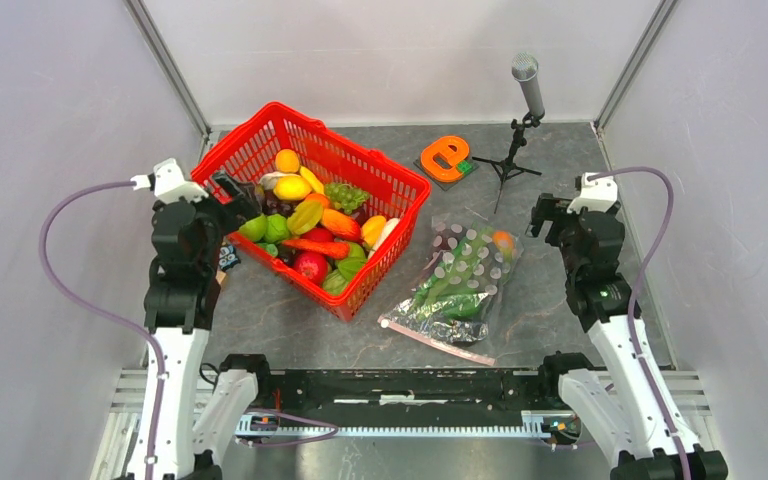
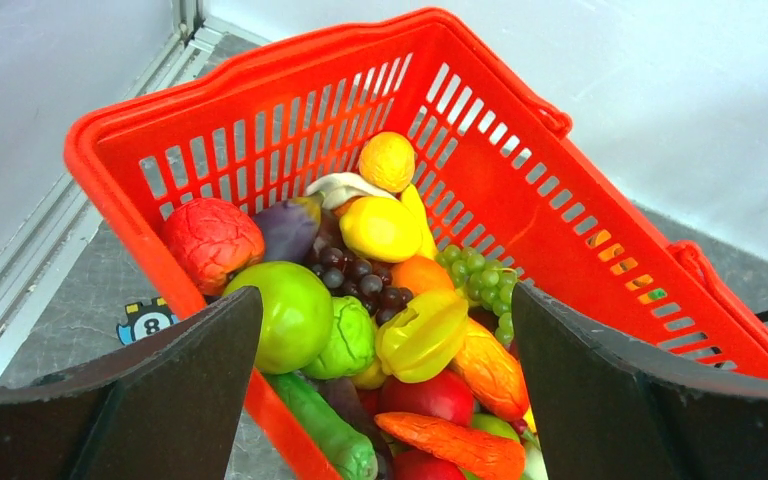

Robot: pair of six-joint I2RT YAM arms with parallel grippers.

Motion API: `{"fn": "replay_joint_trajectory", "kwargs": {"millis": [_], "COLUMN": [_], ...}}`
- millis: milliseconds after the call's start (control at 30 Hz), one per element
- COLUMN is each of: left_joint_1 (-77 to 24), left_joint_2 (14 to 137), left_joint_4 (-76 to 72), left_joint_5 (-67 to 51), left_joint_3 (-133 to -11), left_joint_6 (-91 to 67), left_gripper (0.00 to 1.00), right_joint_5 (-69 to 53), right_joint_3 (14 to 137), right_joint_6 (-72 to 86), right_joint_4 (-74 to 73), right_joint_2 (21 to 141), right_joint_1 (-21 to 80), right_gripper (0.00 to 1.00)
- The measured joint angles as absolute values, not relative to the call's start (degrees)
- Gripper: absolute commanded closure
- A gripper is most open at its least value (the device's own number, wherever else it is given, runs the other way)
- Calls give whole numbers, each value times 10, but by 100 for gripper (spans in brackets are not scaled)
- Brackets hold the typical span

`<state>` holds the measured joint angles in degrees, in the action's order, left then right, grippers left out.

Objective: Place the food in the zip-top bag and seal the zipper
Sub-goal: Reset both arms

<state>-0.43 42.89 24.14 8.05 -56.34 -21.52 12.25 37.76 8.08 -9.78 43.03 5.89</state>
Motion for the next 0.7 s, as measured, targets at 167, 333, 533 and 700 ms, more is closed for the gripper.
{"fn": "replay_joint_trajectory", "kwargs": {"millis": [167, 333, 533, 700], "left_joint_1": [-4, -4, -4, -4], "left_joint_2": [398, 407, 415, 414], "left_joint_4": [228, 210, 205, 202], "left_joint_5": [92, 89, 89, 89], "left_joint_3": [-551, -542, -525, -525], "left_joint_6": [-225, -227, -228, -228], "left_gripper": [0, 0, 0, 0], "right_joint_5": [123, 125, 131, 129], "right_joint_3": [367, 354, 354, 354], "right_joint_6": [105, 121, 124, 126], "right_joint_4": [-88, -83, -83, -83], "right_joint_2": [398, 375, 375, 383], "right_joint_1": [59, 59, 59, 59], "right_gripper": [2, 2, 2, 2]}}
